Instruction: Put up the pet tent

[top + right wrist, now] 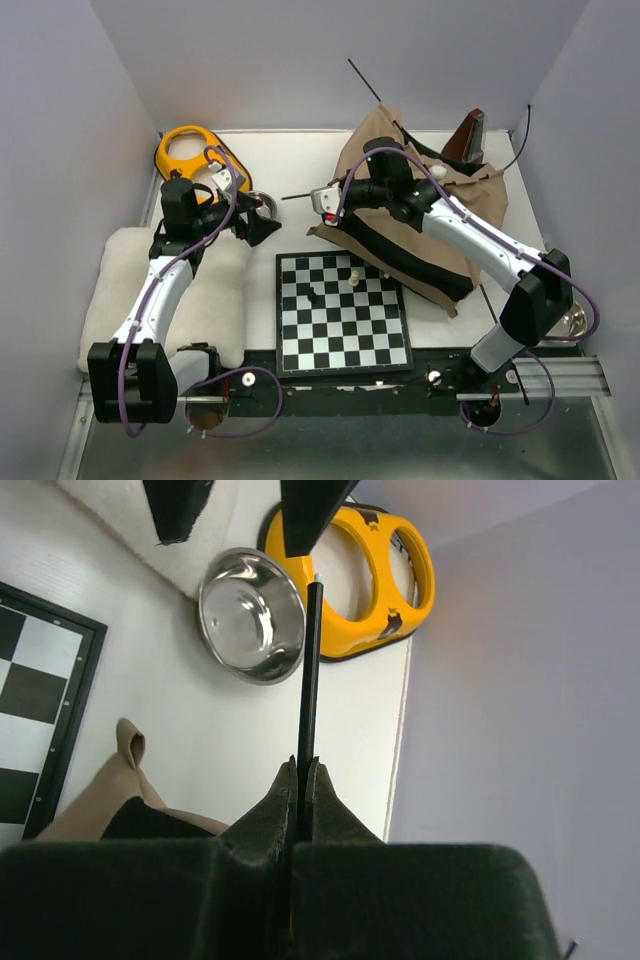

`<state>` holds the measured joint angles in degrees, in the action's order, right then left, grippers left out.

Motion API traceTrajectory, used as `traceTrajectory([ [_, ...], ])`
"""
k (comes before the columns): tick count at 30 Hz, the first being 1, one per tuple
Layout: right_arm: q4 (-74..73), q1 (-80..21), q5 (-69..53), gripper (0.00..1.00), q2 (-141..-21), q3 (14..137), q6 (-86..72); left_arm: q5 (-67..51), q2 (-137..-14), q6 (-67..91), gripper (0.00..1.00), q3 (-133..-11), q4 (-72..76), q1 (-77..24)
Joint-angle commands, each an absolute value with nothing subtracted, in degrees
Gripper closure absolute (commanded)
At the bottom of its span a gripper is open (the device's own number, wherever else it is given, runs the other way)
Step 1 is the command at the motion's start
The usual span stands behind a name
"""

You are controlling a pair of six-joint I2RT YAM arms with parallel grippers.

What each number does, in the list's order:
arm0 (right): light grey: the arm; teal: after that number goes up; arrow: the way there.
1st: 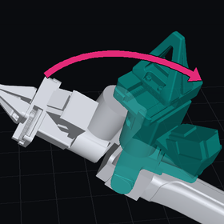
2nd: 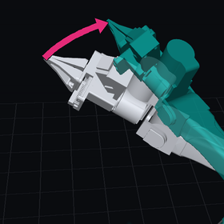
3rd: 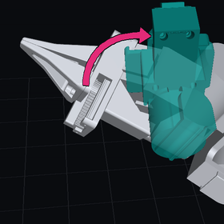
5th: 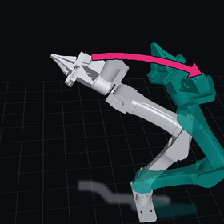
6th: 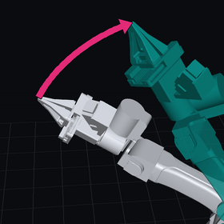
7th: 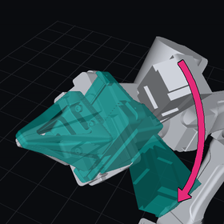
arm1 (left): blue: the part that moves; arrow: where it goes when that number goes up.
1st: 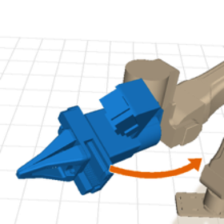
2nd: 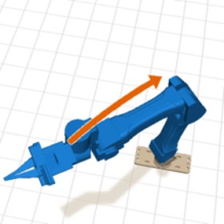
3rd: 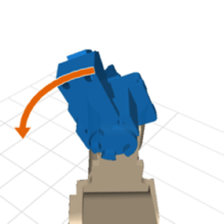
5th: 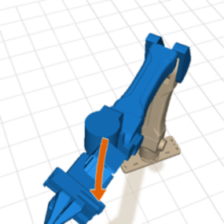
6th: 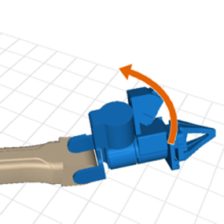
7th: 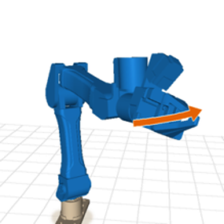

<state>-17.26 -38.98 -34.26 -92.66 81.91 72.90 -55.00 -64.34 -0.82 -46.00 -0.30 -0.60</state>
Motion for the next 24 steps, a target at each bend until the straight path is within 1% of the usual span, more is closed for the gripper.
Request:
traceTrajectory([
  [1,-18.63,-37.18,-32.43,0.99,-91.06,85.16,70.58,-60.54,-65.83,-0.79,0.01,-40.27,14.65,-0.79],
  [3,-18.81,-36.91,-32.96,0.99,-90.18,85.43,69.96,-60.30,-65.65,-0.79,0.02,-36.49,22.73,-2.19],
  [6,-19.07,-36.56,-32.87,0.99,-89.12,86.13,69.08,-59.77,-66.70,-1.15,0.03,-34.63,28.54,-4.39],
  [9,-19.34,-36.30,-32.52,0.99,-88.59,87.36,68.12,-60.20,-68.20,1.84,0.07,-33.23,35.66,-5.88],
  [13,-19.34,-36.12,-31.91,0.99,-88.51,89.03,66.98,-58.45,-69.69,-1.39,0.09,-31.82,38.84,-9.31],
  [17,-19.34,-36.12,-31.73,0.99,-87.98,89.74,65.83,-57.04,-73.38,-0.26,0.11,-31.90,45.16,-10.63],
  [24,-19.69,-36.12,-31.55,0.99,-87.01,89.30,66.01,-58.01,-78.57,3.60,0.25,-34.10,50.44,-11.69],
])
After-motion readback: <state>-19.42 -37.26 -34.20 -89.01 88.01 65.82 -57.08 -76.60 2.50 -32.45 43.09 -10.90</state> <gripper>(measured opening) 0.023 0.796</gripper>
